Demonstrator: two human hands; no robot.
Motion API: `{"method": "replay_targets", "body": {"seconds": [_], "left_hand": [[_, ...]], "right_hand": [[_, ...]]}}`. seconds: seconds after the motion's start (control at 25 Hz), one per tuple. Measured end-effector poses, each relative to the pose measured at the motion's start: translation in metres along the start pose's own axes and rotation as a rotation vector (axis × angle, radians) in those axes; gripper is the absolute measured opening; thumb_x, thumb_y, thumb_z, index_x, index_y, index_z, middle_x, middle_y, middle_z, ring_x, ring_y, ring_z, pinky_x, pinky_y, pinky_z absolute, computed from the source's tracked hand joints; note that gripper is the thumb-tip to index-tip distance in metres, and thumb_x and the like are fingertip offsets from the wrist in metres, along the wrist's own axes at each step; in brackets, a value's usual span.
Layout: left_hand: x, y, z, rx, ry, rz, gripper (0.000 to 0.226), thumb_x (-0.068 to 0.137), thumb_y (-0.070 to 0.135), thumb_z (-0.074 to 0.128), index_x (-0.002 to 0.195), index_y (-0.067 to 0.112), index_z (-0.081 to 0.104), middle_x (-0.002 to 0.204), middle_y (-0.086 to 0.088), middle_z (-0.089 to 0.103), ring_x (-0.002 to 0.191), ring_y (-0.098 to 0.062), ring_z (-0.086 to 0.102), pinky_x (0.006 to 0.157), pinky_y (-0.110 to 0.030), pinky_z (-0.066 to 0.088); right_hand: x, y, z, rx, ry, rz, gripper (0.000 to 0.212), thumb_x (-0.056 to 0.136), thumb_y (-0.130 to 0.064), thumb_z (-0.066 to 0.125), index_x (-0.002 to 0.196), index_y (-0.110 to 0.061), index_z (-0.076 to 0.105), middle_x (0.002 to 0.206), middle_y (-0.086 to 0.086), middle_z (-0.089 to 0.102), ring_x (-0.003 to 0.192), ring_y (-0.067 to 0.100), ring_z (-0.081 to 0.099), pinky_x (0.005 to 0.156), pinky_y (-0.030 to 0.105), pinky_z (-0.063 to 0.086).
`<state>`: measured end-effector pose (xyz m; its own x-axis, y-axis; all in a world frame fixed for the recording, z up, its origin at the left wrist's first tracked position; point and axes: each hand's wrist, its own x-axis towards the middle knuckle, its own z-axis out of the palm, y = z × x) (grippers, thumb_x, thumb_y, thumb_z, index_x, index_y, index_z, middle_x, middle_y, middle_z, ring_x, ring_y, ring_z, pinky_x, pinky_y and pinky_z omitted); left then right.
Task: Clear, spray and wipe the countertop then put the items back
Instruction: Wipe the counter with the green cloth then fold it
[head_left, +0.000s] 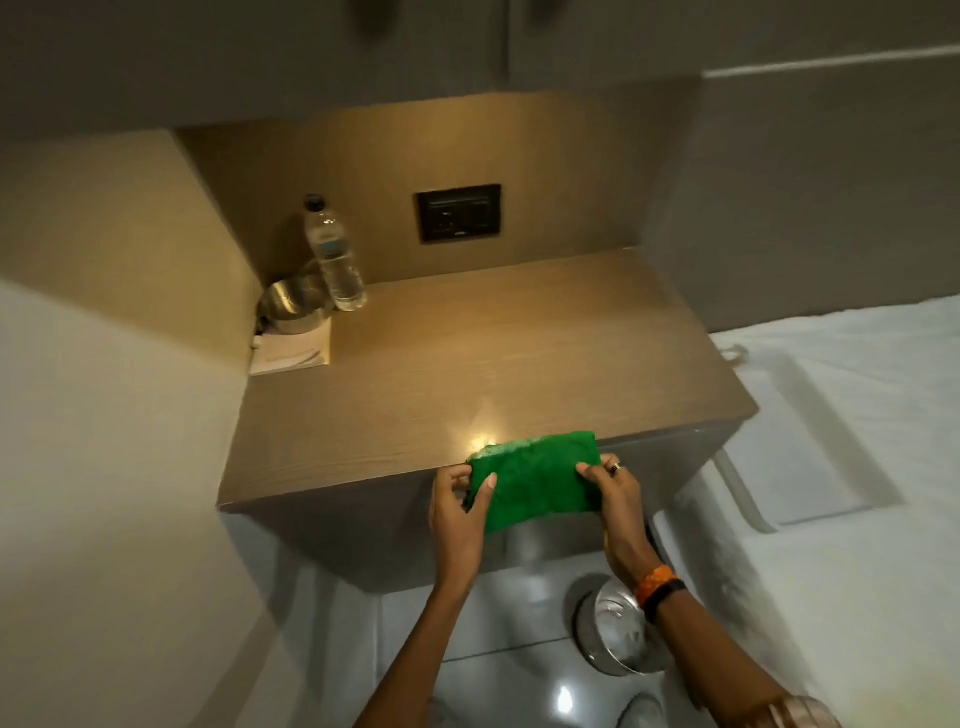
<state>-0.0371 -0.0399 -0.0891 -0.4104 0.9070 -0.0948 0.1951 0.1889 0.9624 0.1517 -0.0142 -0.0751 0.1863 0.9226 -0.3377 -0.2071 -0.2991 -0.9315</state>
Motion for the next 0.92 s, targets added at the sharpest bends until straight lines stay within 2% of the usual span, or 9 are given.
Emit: {"method": "replay_targets", "body": {"seconds": [0.24, 0.4, 0.52, 0.6, 0.68, 0.72, 0.76, 0.88, 0.92], "left_hand": [[-0.043, 0.051, 0.176, -0.021, -0.125, 0.132, 0.032, 0.084, 0.011, 0.079, 0.106, 0.028, 0.063, 0.111, 0.012, 0.056, 0.107, -0.003, 0.059, 0.095, -0.028, 0.049], [-0.055, 0.083, 0.268, 0.051, -0.200, 0.244, 0.027, 0.084, 0.005, 0.076, 0.110, 0.013, 0.071, 0.122, -0.007, 0.050, 0.119, -0.018, 0.053, 0.106, -0.035, 0.046], [-0.065, 0.099, 0.331, 0.078, -0.267, 0.319, 0.024, 0.087, 0.001, 0.071, 0.108, 0.011, 0.074, 0.130, -0.011, 0.047, 0.127, -0.020, 0.048, 0.111, -0.038, 0.043], [-0.068, 0.100, 0.371, 0.102, -0.332, 0.406, 0.021, 0.089, -0.001, 0.068, 0.106, 0.011, 0.076, 0.136, -0.012, 0.046, 0.130, -0.016, 0.045, 0.111, -0.030, 0.043], [-0.070, 0.093, 0.409, 0.158, -0.396, 0.482, 0.020, 0.091, 0.000, 0.067, 0.106, 0.010, 0.076, 0.138, -0.006, 0.045, 0.129, 0.004, 0.041, 0.108, -0.011, 0.040], [-0.070, 0.084, 0.430, 0.188, -0.425, 0.483, 0.020, 0.091, 0.000, 0.067, 0.106, 0.010, 0.076, 0.137, -0.001, 0.044, 0.125, 0.015, 0.038, 0.107, -0.006, 0.037], [-0.068, 0.071, 0.451, 0.214, -0.443, 0.458, 0.021, 0.091, 0.000, 0.067, 0.107, 0.010, 0.076, 0.134, 0.004, 0.042, 0.122, 0.017, 0.038, 0.108, -0.005, 0.036], [-0.060, 0.021, 0.512, 0.285, -0.521, 0.256, 0.024, 0.091, -0.002, 0.065, 0.112, 0.005, 0.073, 0.128, 0.005, 0.042, 0.119, -0.004, 0.048, 0.108, -0.024, 0.046], [-0.057, 0.007, 0.528, 0.319, -0.554, 0.183, 0.026, 0.092, -0.004, 0.064, 0.116, 0.003, 0.070, 0.128, 0.003, 0.043, 0.120, -0.010, 0.051, 0.107, -0.023, 0.047]], "right_hand": [[0.058, -0.037, -0.172, 0.063, 0.135, -0.032, 0.014, 0.094, -0.016, 0.066, 0.105, -0.010, 0.072, 0.100, 0.005, 0.080, 0.093, 0.021, 0.076, 0.080, 0.034, 0.062], [0.098, -0.064, -0.258, 0.094, 0.189, -0.016, 0.021, 0.092, -0.008, 0.065, 0.112, -0.003, 0.068, 0.110, 0.016, 0.075, 0.099, 0.029, 0.072, 0.084, 0.041, 0.060], [0.128, -0.079, -0.312, 0.091, 0.223, -0.010, 0.020, 0.090, -0.001, 0.061, 0.108, -0.007, 0.068, 0.112, 0.016, 0.074, 0.098, 0.029, 0.071, 0.081, 0.038, 0.059], [0.148, -0.083, -0.343, 0.070, 0.271, -0.004, 0.020, 0.090, -0.001, 0.060, 0.105, -0.012, 0.068, 0.110, 0.014, 0.074, 0.097, 0.028, 0.070, 0.082, 0.038, 0.059], [0.168, -0.080, -0.372, -0.018, 0.314, 0.027, 0.019, 0.089, -0.003, 0.060, 0.099, -0.017, 0.069, 0.108, 0.012, 0.075, 0.098, 0.028, 0.070, 0.087, 0.042, 0.059], [0.179, -0.074, -0.388, -0.075, 0.334, 0.048, 0.018, 0.089, -0.004, 0.061, 0.097, -0.018, 0.069, 0.107, 0.013, 0.075, 0.098, 0.028, 0.070, 0.089, 0.044, 0.059], [0.191, -0.066, -0.403, -0.143, 0.355, 0.071, 0.018, 0.088, -0.005, 0.062, 0.098, -0.018, 0.069, 0.108, 0.013, 0.075, 0.098, 0.029, 0.070, 0.090, 0.045, 0.059], [0.230, -0.030, -0.447, -0.381, 0.393, 0.126, 0.027, 0.086, -0.007, 0.068, 0.113, -0.012, 0.069, 0.111, 0.012, 0.074, 0.104, 0.030, 0.069, 0.094, 0.041, 0.057], [0.242, -0.019, -0.459, -0.459, 0.383, 0.135, 0.031, 0.086, -0.007, 0.069, 0.117, -0.010, 0.068, 0.111, 0.013, 0.074, 0.104, 0.030, 0.070, 0.093, 0.038, 0.057]]}}
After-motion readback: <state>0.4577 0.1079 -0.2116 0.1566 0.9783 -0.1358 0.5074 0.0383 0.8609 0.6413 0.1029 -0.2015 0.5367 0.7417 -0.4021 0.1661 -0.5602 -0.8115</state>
